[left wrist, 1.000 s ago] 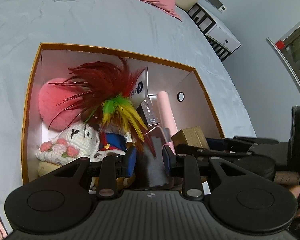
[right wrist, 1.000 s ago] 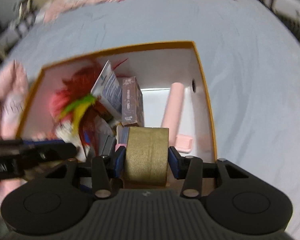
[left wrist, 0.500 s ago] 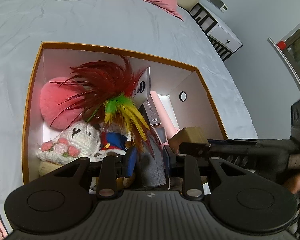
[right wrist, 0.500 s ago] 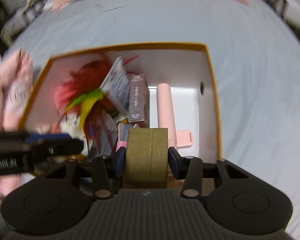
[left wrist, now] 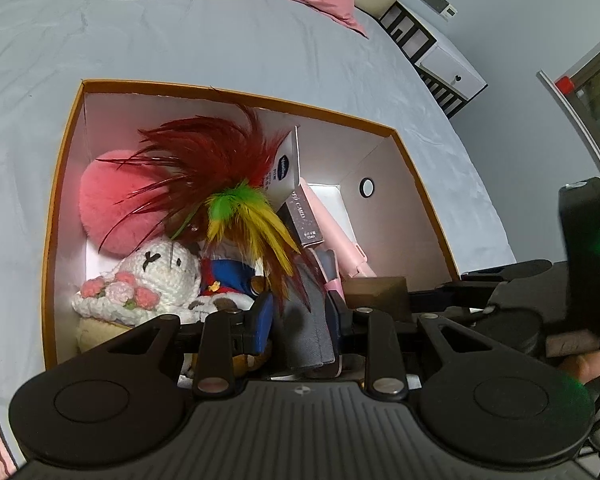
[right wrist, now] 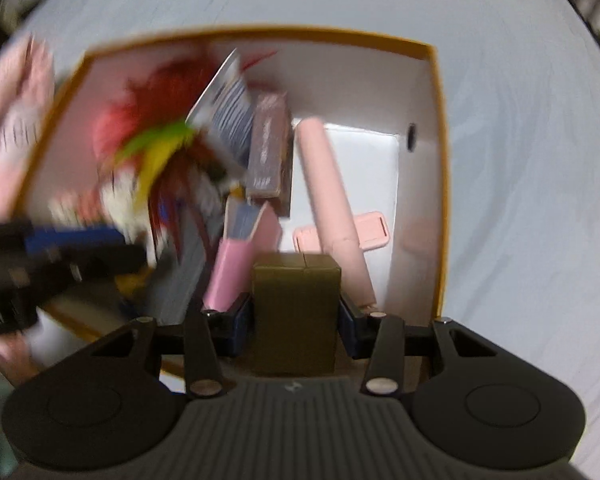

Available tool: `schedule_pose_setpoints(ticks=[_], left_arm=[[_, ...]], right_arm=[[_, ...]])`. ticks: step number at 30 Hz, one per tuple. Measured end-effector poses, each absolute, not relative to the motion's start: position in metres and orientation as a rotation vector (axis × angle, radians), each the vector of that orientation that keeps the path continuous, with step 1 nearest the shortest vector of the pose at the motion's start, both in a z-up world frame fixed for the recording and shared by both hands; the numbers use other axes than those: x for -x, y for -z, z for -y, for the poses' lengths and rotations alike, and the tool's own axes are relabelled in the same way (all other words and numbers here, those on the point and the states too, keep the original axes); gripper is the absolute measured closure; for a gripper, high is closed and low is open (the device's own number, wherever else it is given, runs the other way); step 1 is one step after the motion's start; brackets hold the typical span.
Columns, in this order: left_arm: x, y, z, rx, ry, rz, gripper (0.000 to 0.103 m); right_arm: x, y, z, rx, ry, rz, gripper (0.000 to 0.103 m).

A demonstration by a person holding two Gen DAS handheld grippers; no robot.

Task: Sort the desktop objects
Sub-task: 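Lower the gold box into the box and open the right gripper, then raise both open grippers out of the box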

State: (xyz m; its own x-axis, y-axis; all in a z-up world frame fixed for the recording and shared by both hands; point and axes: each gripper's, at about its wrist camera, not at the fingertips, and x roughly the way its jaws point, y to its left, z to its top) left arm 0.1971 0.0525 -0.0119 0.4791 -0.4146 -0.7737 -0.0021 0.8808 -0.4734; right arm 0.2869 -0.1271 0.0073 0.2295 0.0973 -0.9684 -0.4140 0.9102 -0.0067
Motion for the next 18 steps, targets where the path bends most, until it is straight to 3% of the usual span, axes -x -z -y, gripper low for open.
schedule_pose_setpoints(ticks=[8,16,18], left_arm=[[-0.197,0.011,-0.054,0.450,0.264,-1.047,0.071],[-0.198,0.012,-0.054,0.447,0.267,-1.052,0.071],[-0.198,0.012,-0.053,0.442,0.271,-1.052,0.071]], right_arm=[[-0.309,-0.011,0.127,0.303,-0.402,-1.412,0.056],[-0.314,-0.022,0.138,0.232,-0.408,-1.394,0.055],[-0.313,-0.023,0.141,0.206,-0.405,-1.393,0.073]])
